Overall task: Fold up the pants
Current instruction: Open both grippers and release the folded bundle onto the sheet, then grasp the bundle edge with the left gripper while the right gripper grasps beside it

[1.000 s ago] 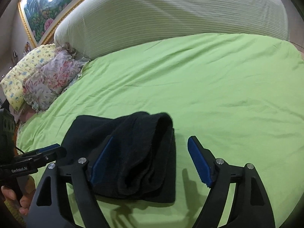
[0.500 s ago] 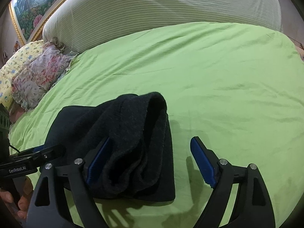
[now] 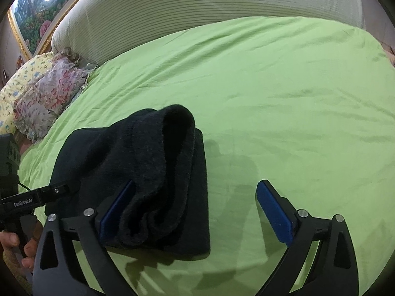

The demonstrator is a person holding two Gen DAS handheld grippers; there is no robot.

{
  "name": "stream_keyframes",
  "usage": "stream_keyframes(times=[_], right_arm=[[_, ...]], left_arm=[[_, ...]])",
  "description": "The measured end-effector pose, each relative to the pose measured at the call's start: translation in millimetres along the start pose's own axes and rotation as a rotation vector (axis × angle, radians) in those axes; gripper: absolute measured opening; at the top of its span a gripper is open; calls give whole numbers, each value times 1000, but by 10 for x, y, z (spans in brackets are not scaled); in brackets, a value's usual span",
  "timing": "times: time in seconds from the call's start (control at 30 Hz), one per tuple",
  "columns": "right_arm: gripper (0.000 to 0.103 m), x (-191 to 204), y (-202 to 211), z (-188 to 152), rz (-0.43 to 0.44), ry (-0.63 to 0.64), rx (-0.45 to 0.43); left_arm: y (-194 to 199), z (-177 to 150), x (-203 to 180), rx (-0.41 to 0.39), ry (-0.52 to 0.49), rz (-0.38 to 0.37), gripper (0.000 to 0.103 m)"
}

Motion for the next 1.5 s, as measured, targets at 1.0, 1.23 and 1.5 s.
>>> stream_keyframes(times=[1.0, 1.23, 1.5], right_arm=[[58, 368, -15, -84, 144, 5, -14], [51, 509, 140, -14, 155, 30, -51], [50, 728, 254, 6, 222, 22, -64]], left_arm=[[187, -60, -357, -62, -114, 23, 40], [362, -55, -411, -93, -126, 17, 34], [724, -37, -396, -162, -143, 53, 34]])
Point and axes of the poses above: each gripper's, at about its wrist camera, not at the fingertips, and y roughly against the way its jaws point, x to its left, z to its top, the point moved 10 cm from there along -y, roughly the way its jaws point, and after that the axes turned 10 degrees about -z, right-handed, at the moved point
